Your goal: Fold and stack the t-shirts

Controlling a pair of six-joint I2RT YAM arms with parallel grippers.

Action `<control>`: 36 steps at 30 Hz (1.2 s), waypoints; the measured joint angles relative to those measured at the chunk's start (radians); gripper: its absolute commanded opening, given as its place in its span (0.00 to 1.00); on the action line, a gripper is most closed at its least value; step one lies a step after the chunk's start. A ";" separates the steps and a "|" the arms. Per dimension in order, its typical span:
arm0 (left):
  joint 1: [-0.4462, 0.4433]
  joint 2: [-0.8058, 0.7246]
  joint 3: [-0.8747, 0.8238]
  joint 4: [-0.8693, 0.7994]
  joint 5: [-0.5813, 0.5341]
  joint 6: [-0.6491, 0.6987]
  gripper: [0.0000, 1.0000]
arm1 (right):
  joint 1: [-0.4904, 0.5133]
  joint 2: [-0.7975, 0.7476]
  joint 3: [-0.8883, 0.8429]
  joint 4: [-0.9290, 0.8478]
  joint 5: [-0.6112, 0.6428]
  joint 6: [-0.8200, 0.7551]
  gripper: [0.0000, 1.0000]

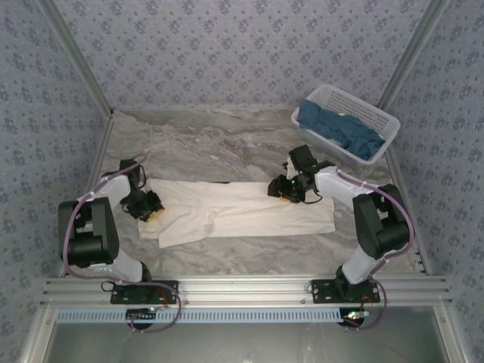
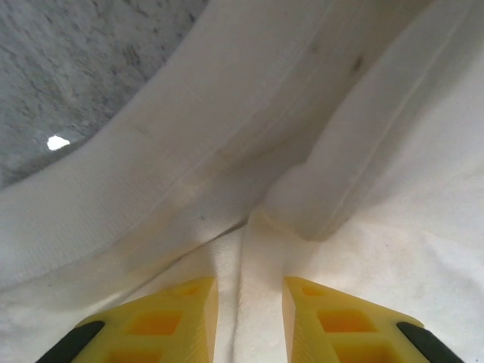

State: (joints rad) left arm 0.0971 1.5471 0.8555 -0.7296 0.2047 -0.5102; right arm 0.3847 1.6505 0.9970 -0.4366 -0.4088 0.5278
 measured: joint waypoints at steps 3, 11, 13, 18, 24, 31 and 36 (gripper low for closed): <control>-0.003 0.000 -0.006 0.003 0.008 -0.006 0.21 | 0.000 0.006 0.000 0.000 0.000 0.000 0.52; -0.010 -0.004 -0.007 0.012 0.012 -0.013 0.06 | -0.001 0.019 0.000 0.001 0.000 0.000 0.52; -0.012 -0.014 -0.007 0.010 0.012 -0.013 0.01 | -0.001 0.022 0.000 0.001 0.000 0.001 0.52; -0.019 -0.066 -0.007 -0.014 0.010 -0.014 0.00 | -0.001 0.022 0.000 0.006 0.000 0.007 0.51; -0.042 -0.185 -0.006 -0.082 0.012 -0.042 0.00 | -0.001 0.041 0.002 0.007 0.001 0.007 0.50; -0.067 -0.258 -0.040 -0.128 0.011 -0.110 0.00 | -0.001 0.077 0.008 -0.003 0.011 0.007 0.49; -0.067 -0.250 -0.024 -0.139 -0.011 -0.146 0.00 | -0.003 0.078 0.019 -0.008 0.012 0.007 0.49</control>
State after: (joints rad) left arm 0.0303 1.2972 0.8310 -0.8688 0.1936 -0.6563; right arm 0.3820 1.7283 1.0157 -0.4442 -0.3969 0.5346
